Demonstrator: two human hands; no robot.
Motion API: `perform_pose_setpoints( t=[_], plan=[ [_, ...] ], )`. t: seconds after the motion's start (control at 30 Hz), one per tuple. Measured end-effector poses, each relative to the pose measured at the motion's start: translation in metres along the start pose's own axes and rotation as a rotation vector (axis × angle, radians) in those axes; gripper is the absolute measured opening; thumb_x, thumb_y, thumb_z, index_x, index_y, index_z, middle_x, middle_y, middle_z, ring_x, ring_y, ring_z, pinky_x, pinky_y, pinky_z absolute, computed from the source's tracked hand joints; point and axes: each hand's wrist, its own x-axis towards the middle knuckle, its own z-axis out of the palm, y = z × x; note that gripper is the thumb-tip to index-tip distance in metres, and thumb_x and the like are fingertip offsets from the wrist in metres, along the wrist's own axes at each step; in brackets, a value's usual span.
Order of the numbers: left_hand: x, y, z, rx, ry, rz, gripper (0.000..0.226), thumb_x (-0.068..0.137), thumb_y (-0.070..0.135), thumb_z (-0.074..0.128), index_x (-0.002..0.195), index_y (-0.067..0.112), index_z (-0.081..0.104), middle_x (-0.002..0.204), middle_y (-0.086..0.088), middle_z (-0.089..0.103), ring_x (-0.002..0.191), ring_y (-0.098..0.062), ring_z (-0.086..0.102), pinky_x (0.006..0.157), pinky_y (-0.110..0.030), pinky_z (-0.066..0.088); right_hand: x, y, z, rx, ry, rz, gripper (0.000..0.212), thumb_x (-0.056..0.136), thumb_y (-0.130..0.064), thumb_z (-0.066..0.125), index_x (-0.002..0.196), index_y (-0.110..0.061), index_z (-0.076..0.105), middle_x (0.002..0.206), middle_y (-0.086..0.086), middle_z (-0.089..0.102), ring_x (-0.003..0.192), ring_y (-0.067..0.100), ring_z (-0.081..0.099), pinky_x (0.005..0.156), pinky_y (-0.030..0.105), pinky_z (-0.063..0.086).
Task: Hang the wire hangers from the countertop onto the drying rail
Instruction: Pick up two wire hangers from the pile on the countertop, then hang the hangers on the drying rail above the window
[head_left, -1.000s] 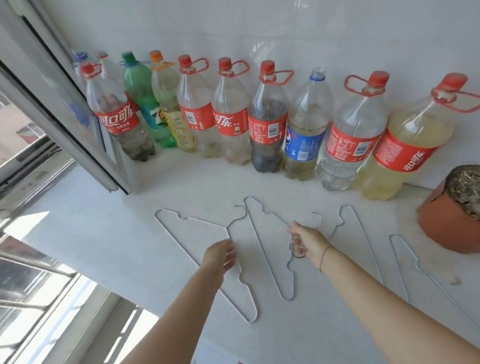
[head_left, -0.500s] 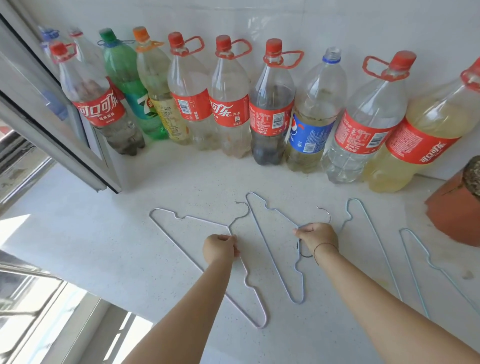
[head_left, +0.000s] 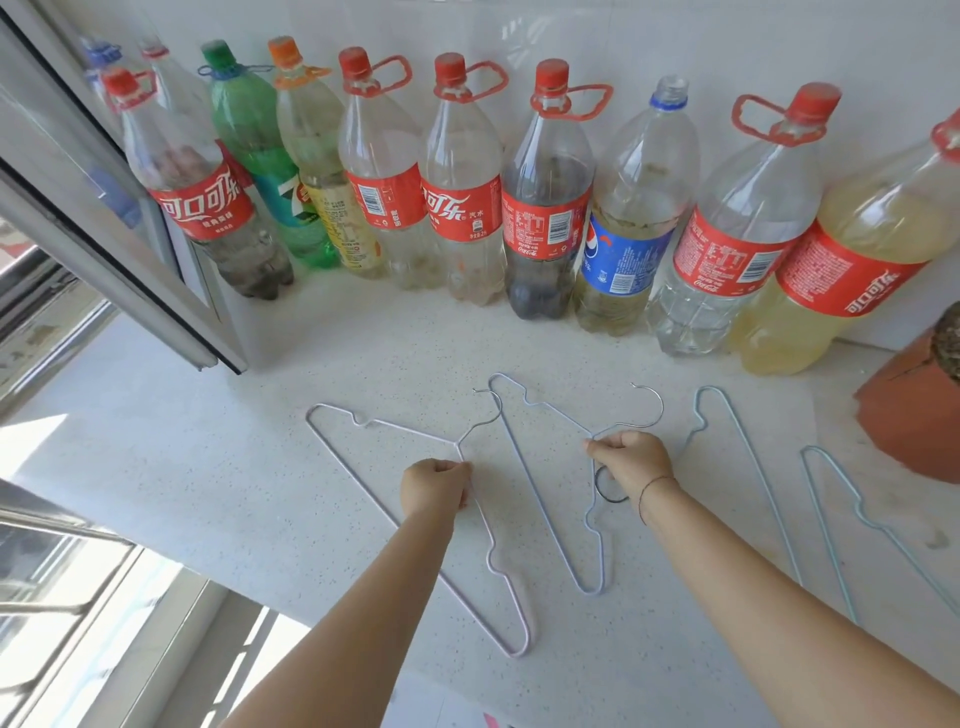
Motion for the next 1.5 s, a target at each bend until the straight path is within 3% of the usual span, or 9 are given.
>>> perform_pose_setpoints(
  t=[0.13,0.27,0.4,0.5,0.67,0.97,1.17,1.3,1.5],
  plan=[
    [-0.014,-0.002,-0.012,-0.123,-0.089,0.036,0.014,0.086,0.008,0.064,0.073,0.005,0.063,0.070,-0.008,0.068,0.055,-0.019,0.060,0.049,-0.020,0.045,-0.022,-0.006,0.002,0.190,-0.161,-0.037,0.017,0.080,-0.014,0.068,0.067,-0.008,0.060,0.063,0.004,0.060,0.038,0.007,0.043,0.037,0.015,0.028],
    [-0.035,0.001,-0.029,-0.221,-0.083,0.105,0.009,0.088,0.010,0.063,0.089,0.002,0.067,0.073,-0.007,0.068,0.058,-0.015,0.059,0.053,-0.018,0.046,-0.039,-0.016,0.006,0.233,-0.267,-0.080,0.004,0.081,-0.008,0.066,0.083,-0.008,0.063,0.067,0.004,0.063,0.044,0.004,0.048,0.042,0.013,0.037],
    [-0.059,0.001,-0.051,-0.348,0.002,0.160,0.012,0.087,0.012,0.065,0.083,0.001,0.070,0.070,-0.001,0.070,0.062,-0.014,0.061,0.060,-0.020,0.047,-0.055,-0.029,0.012,0.236,-0.344,-0.134,0.006,0.079,-0.009,0.069,0.082,-0.012,0.065,0.069,0.003,0.061,0.055,0.010,0.046,0.049,0.015,0.039],
    [-0.082,0.004,-0.070,-0.432,0.061,0.192,0.015,0.088,0.013,0.065,0.079,0.002,0.070,0.067,0.001,0.070,0.066,-0.016,0.065,0.065,-0.022,0.050,-0.069,-0.046,0.015,0.251,-0.425,-0.195,0.009,0.079,-0.008,0.069,0.087,-0.007,0.067,0.064,0.001,0.058,0.048,0.005,0.043,0.046,0.013,0.035],
    [-0.132,0.018,-0.106,-0.584,0.112,0.252,0.012,0.088,0.010,0.065,0.086,0.000,0.069,0.066,-0.007,0.064,0.063,-0.019,0.065,0.059,-0.021,0.051,-0.107,-0.087,0.014,0.297,-0.593,-0.290,0.014,0.081,-0.006,0.066,0.094,-0.003,0.067,0.065,0.003,0.058,0.040,0.001,0.042,0.041,0.011,0.033],
    [-0.249,0.054,-0.217,-0.813,0.354,0.471,0.012,0.081,0.011,0.071,0.087,0.002,0.074,0.066,-0.009,0.064,0.055,-0.017,0.059,0.053,-0.022,0.044,-0.220,-0.195,0.037,0.330,-1.011,-0.443,0.015,0.081,-0.004,0.063,0.095,-0.004,0.069,0.062,0.002,0.059,0.057,0.012,0.040,0.054,0.021,0.035],
    [-0.330,0.077,-0.291,-0.888,0.489,0.687,0.011,0.086,0.005,0.062,0.086,0.002,0.073,0.067,-0.008,0.065,0.060,-0.015,0.057,0.059,-0.022,0.046,-0.327,-0.269,0.064,0.399,-1.284,-0.565,0.032,0.061,-0.012,0.072,0.091,-0.001,0.070,0.064,0.007,0.060,0.052,0.012,0.048,0.046,0.018,0.042],
    [-0.371,0.089,-0.338,-0.885,0.547,0.783,0.015,0.088,0.006,0.058,0.093,0.002,0.071,0.066,-0.004,0.066,0.060,-0.010,0.058,0.058,-0.020,0.048,-0.394,-0.308,0.077,0.367,-1.407,-0.688,0.032,0.064,-0.013,0.067,0.094,-0.001,0.068,0.074,0.009,0.062,0.066,0.014,0.051,0.051,0.016,0.048],
    [-0.414,0.094,-0.408,-0.905,0.693,0.859,0.014,0.087,0.010,0.062,0.095,0.003,0.071,0.072,-0.005,0.067,0.063,-0.011,0.058,0.056,-0.021,0.046,-0.480,-0.347,0.106,0.351,-1.449,-0.871,0.014,0.080,-0.005,0.062,0.093,-0.005,0.069,0.069,0.004,0.063,0.061,0.009,0.051,0.049,0.014,0.046]
  ],
)
